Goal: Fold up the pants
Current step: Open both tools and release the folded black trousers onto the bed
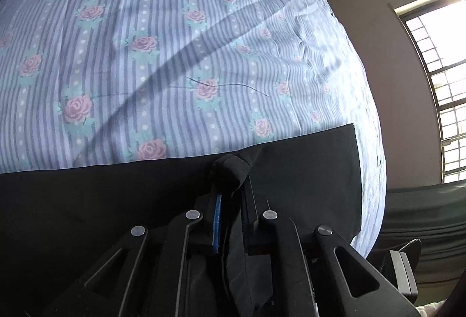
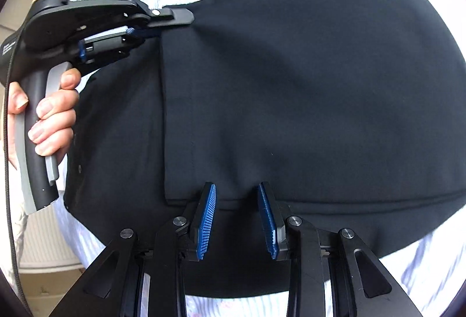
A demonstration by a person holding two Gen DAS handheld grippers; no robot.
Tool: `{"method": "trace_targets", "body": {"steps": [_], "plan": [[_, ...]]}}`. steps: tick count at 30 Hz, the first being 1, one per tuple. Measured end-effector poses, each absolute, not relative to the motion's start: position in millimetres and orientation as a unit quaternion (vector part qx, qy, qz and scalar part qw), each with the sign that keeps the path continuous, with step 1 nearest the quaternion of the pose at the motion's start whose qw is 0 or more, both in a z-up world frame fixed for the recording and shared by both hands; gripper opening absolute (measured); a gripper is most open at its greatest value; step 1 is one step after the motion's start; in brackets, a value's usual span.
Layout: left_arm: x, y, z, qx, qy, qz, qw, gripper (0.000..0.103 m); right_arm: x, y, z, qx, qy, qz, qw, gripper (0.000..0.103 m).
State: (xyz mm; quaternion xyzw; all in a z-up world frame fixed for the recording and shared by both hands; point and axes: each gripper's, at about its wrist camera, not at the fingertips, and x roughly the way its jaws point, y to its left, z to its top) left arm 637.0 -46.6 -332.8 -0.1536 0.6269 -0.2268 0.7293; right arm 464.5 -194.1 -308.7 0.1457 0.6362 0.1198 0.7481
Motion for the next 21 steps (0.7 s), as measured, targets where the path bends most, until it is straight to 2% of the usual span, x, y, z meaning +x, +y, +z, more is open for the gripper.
{"method": "trace_targets", "body": {"steps": [2,4,7,8,10,16,19,21], "plan": [[636,-43,-335,-0.152,0.630,-0.214,0.731,0.025,465,-194,-307,0.148,0.637,0.126,0.746,0.033],[634,-42,-331,-0.133,0.631,-0.203,0.737,0.031,469,-190,-303,0.147,0.639,0.129,0.744,0.033],[620,-33,-302,-0.065,0.603,-0.166,0.777,0.053,473,-194,-292,0.144,0.638,0.126,0.746,0.033],[614,-28,-292,-0.049,0.590,-0.157,0.790,0.057,469,-195,-284,0.141,0.633,0.125,0.751,0.034],[596,-11,-271,-0.028,0.571,-0.142,0.808,0.059,474,-200,-267,0.128,0.622,0.118,0.764,0.052],[513,76,-228,-0.075,0.548,-0.071,0.830,0.070,477,-208,-216,0.105,0.591,0.126,0.790,0.061],[467,119,-222,-0.120,0.545,-0.029,0.829,0.074,457,-190,-199,0.097,0.580,0.139,0.796,0.068],[437,146,-225,-0.152,0.549,0.003,0.822,0.075,452,-174,-189,0.087,0.575,0.152,0.799,0.068]]}}
